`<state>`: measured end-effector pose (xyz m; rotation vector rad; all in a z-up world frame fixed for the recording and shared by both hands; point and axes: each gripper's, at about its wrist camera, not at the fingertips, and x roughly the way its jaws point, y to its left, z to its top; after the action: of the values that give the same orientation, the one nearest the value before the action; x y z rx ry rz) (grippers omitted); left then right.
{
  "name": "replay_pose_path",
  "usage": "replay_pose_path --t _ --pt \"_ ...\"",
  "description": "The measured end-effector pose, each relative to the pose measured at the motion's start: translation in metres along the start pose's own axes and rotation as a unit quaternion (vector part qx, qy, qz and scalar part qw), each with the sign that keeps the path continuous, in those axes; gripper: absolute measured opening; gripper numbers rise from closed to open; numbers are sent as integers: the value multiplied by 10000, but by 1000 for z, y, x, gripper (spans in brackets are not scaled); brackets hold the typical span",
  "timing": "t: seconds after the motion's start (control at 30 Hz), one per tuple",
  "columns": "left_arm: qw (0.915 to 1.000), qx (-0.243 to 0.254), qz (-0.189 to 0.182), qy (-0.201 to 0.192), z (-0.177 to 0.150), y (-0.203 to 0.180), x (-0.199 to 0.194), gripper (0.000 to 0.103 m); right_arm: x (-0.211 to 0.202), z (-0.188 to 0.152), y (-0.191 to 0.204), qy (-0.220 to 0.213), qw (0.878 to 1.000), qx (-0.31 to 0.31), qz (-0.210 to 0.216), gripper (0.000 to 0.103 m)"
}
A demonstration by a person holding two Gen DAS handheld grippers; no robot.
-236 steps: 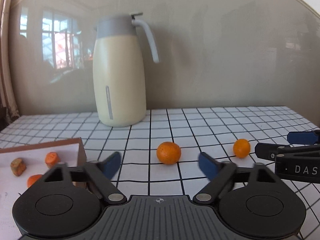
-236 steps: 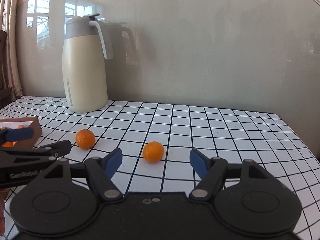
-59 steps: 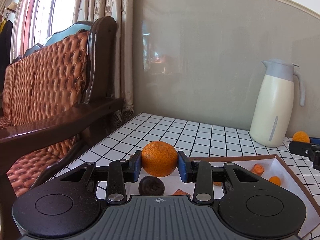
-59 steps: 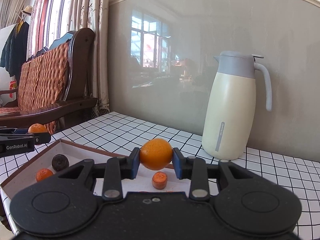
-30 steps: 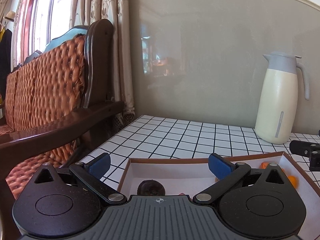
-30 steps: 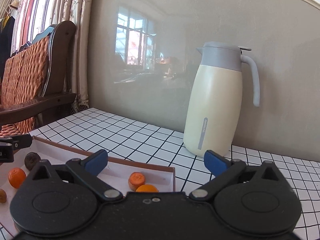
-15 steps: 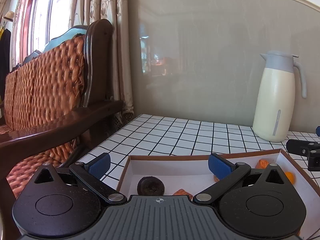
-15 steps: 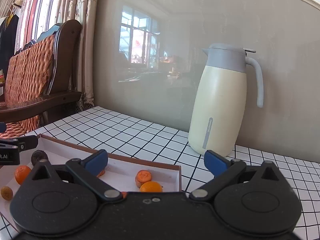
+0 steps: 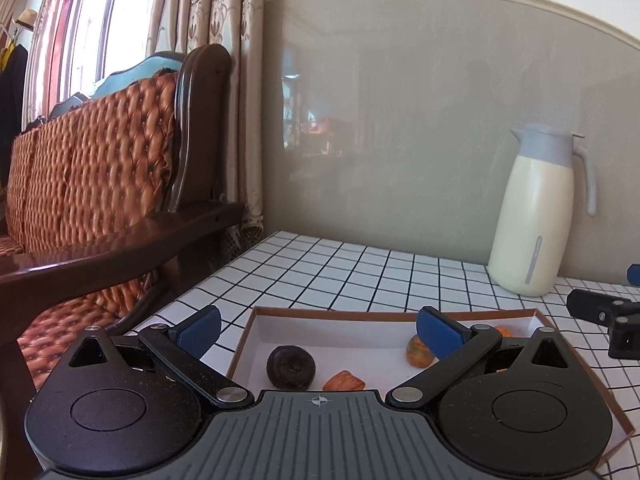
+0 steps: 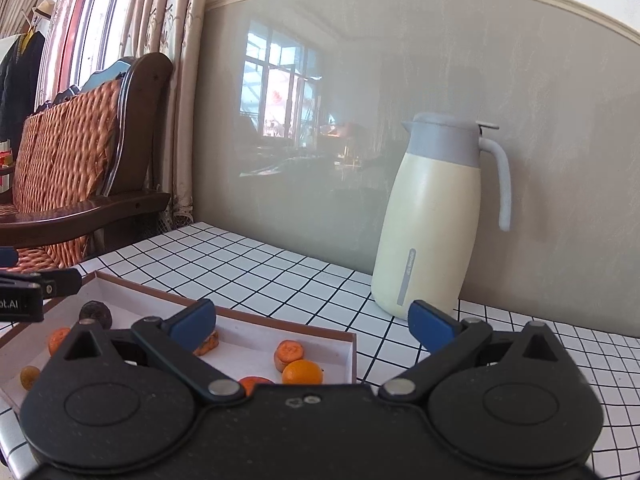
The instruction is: Organize fruits
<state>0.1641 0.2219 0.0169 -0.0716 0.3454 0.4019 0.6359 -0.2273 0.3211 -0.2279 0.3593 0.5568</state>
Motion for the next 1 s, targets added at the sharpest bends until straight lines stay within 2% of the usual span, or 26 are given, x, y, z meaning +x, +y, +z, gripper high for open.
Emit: replay_pose_path --t 0.17,0.33,0.73,1.0 --pt "10000 -11 -32 -90 -5 -5 -33 103 -29 2 -3 -92 9999 77 70 97" --pt "10000 -19 -86 32 -13 -11 -64 103 -64 -4 -3 -82 9999 -34 77 97" --pt "9992 60 -270 -281 -29 -21 -164 103 -147 -16 -2 -105 9999 -8 54 97" --pt "9986 136 -376 -353 -40 -24 -202 103 -183 -31 0 -91 10000 4 -16 97"
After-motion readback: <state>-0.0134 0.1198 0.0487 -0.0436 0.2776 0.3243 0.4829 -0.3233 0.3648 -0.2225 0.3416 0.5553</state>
